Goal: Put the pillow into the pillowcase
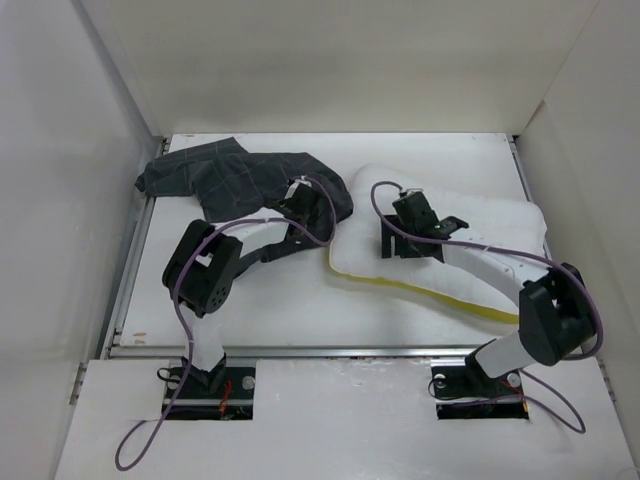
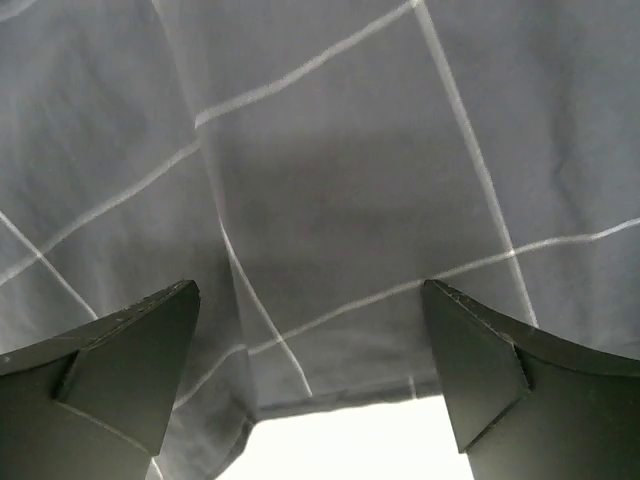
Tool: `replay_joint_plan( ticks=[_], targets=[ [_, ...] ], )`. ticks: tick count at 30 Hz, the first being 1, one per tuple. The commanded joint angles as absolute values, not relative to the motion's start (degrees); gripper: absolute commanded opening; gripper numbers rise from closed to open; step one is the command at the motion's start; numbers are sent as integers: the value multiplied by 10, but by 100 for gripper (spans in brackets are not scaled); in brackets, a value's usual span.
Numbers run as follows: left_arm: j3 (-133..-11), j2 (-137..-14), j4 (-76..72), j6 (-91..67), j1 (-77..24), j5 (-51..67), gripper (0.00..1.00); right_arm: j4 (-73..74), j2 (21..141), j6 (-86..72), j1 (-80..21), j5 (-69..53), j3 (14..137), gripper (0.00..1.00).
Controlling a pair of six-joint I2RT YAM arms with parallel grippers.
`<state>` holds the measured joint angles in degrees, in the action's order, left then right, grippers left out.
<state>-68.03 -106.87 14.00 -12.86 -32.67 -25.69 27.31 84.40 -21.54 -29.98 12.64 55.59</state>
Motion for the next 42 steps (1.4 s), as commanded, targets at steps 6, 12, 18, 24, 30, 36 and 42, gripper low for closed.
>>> replay_joint_plan(
  ticks=[6, 12, 18, 24, 30, 36, 42],
  targets=[
    [-744, -1114, 158, -103, -329, -258, 42, 421, 824, -324, -140, 247, 541, 68],
    [-762, -1088, 174, -103, -329, -253, 0, 451, 805, -312, -99, 266, 588, 68],
    [-751, -998, 168, -103, -329, -224, 0, 362, 730, -196, -164, 146, 596, 78],
    [-784, -936, 249, -214, -313, -278, 0, 228, 671, -81, -325, 81, 584, 89],
    [-811, -877, 410, -410, -276, -336, 13, 125, 829, -8, -471, -20, 649, 91],
    [-754, -763, 451, -479, -265, -353, 13, 35, 1008, 40, -541, 20, 748, 91],
    [-717, -694, 452, -485, -265, -338, 13, -27, 1131, 29, -541, -3, 826, 91]
  ],
)
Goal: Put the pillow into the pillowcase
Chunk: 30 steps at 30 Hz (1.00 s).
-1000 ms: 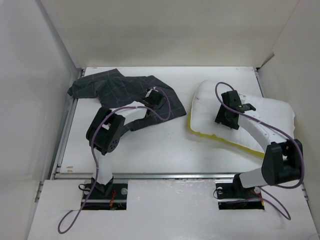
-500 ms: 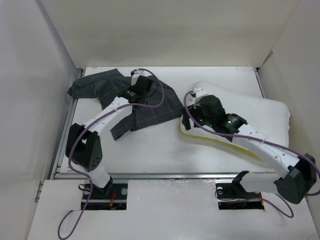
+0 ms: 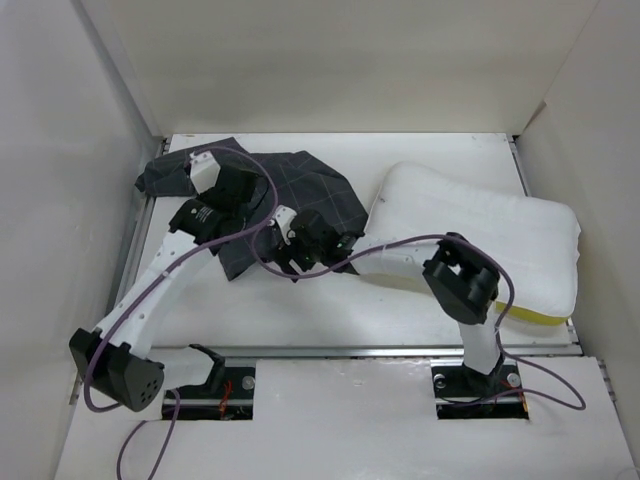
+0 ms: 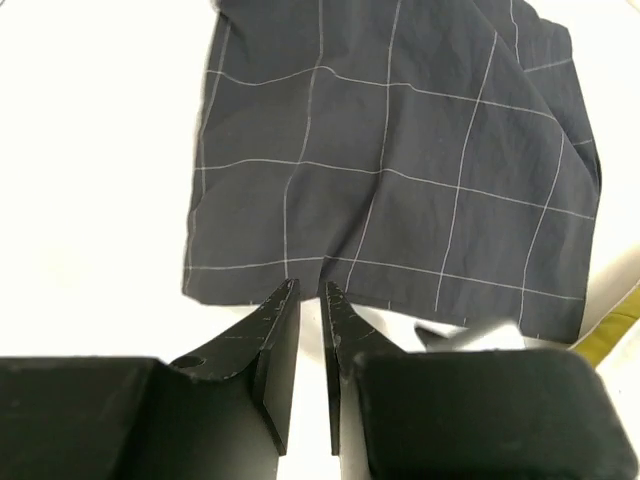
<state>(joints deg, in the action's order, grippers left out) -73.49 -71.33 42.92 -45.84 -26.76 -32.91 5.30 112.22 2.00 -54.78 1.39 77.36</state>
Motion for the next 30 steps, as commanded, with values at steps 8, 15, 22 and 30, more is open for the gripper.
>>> replay_joint_plan(
  ticks=[8, 15, 22, 30],
  targets=[
    [-707, -657, 457, -485, -265, -338, 14, -96, 1208, 40, -548, -45, 864, 91],
    [-713, -657, 474, -480, -265, -344, 15, -97, 1249, 40, -548, 2, 902, 86],
    [-731, -652, 487, -475, -265, -360, 15, -104, 1283, 21, -548, 44, 948, 67],
    [-725, -642, 482, -461, -265, -360, 21, -114, 1260, 11, -548, 90, 933, 0]
  ],
)
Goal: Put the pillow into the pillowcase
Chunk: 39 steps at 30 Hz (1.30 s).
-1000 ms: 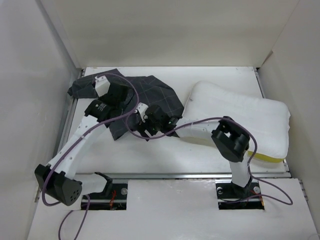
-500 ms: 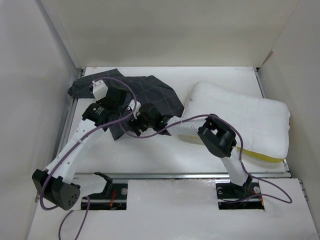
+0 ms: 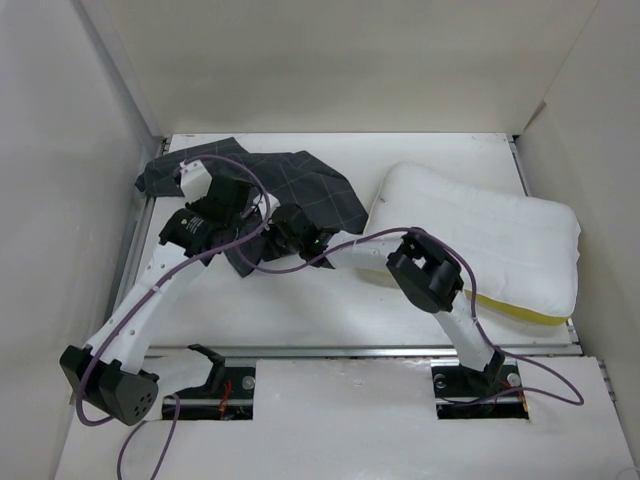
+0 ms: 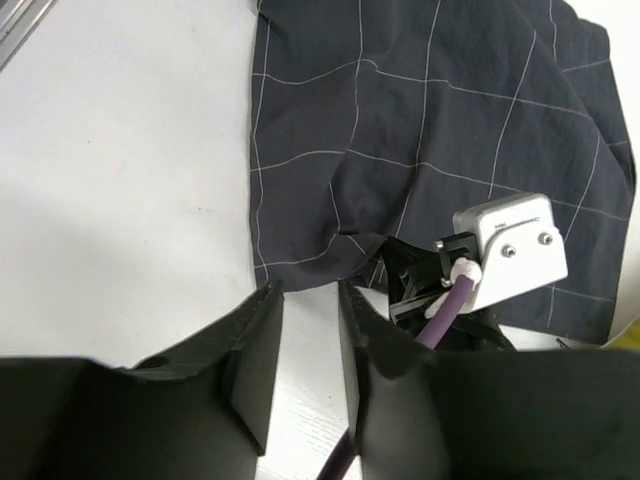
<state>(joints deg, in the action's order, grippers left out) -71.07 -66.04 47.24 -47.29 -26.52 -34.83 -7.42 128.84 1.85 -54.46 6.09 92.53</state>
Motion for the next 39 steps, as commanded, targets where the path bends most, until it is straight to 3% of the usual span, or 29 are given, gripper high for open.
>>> replay_joint_plan(
  ticks=[1, 4, 6, 9, 12, 13, 16, 18, 23, 29, 39],
  targets=[
    [-725, -642, 482, -461, -265, -355, 27, -114, 1238, 11, -548, 90, 926, 0],
    [-709, -636, 454, -432, -265, -330, 47, -77, 1189, 29, -548, 96, 921, 0],
    [-695, -636, 431, -417, -265, -315, 65, -52, 1166, 34, -548, 90, 921, 0],
    [-676, -630, 410, -405, -265, -294, 86, -6, 1133, 68, -548, 14, 921, 0],
    [-676, -630, 404, -405, -265, -294, 92, 58, 1128, 96, -548, -94, 951, 0],
    [-676, -630, 410, -405, -265, -299, 99, 76, 1128, 101, -548, -185, 958, 0],
    [-683, -637, 431, -417, -265, -315, 100, 83, 1128, 137, -559, -327, 960, 0],
    [-688, -643, 441, -417, -265, -328, 100, 77, 1122, 150, -565, -342, 945, 0],
    [-674, -631, 441, -386, -265, -295, 100, 52, 1111, 105, -565, -130, 941, 0],
    [-611, -588, 398, -367, -301, -223, 100, 90, 1111, 21, -548, -3, 982, 0],
    [-540, -466, 262, -353, -331, -162, 100, 103, 1079, -68, -433, -224, 971, 0]
  ],
)
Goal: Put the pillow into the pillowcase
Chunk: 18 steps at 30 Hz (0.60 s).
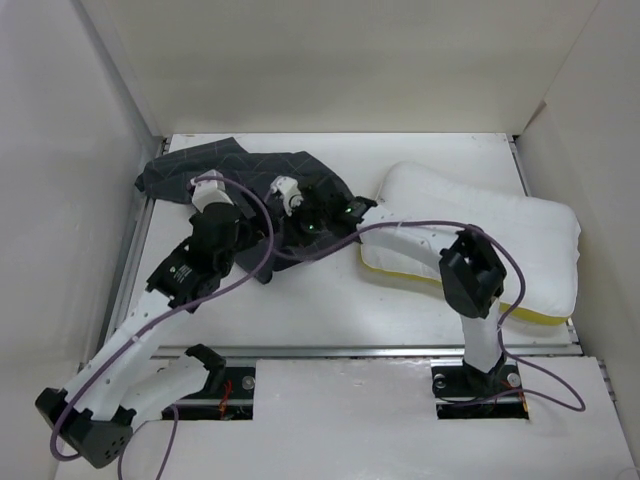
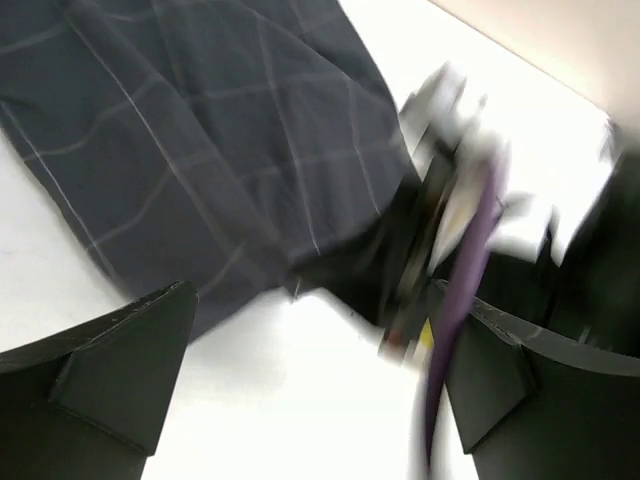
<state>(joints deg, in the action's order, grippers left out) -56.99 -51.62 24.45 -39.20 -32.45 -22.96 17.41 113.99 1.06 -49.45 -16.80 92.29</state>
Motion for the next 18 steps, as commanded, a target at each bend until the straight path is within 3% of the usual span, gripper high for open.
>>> replay_joint_plan(
  ticks=[1, 5, 10, 14, 18],
  targets=[
    [-532, -454, 231, -345, -331, -154, 100, 103, 1079, -78, -425, -249, 971, 0],
    [-525, -384, 204, -368, -331, -211, 100, 88, 1073, -86, -405, -303, 950, 0],
    [-500, -333, 133, -339, -331, -181, 100, 82, 1068, -81, -405, -303, 938, 0],
    [-512, -442, 198, -364, -331, -176, 100, 97, 1068, -94, -405, -285, 952, 0],
    [-454, -466, 197, -382, -331, -130, 100, 126, 1079, -106, -387, -294, 983, 0]
  ],
)
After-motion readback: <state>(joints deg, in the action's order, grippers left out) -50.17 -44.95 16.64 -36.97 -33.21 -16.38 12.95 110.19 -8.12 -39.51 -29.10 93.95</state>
